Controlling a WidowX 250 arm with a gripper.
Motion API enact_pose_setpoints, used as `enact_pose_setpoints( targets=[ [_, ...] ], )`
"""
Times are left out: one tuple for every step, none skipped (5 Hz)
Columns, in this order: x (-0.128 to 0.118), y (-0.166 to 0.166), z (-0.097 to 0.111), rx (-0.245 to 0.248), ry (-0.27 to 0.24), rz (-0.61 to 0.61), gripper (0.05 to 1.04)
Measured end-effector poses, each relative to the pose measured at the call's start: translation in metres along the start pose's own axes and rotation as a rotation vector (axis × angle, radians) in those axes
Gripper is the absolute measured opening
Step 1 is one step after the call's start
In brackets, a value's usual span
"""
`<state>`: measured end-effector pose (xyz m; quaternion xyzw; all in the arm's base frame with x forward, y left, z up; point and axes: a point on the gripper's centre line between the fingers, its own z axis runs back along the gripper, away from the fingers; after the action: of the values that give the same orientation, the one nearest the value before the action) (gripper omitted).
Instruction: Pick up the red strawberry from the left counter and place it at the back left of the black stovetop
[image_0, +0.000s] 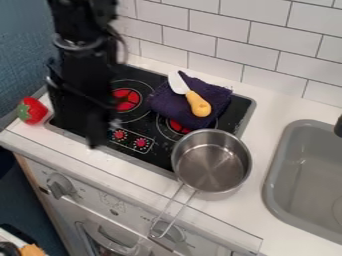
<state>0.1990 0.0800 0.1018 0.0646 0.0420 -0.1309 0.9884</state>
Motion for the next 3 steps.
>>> enact_pose_setpoints(
  targets=[
    [0.004,0.039,-0.018,0.024,0.039,-0.199,1.001],
    [0.007,0.081,-0.04,0.003,0.046,-0.287,1.001],
    [0.016,0.105,-0.041,0.027,0.02,-0.336,1.001]
  ],
)
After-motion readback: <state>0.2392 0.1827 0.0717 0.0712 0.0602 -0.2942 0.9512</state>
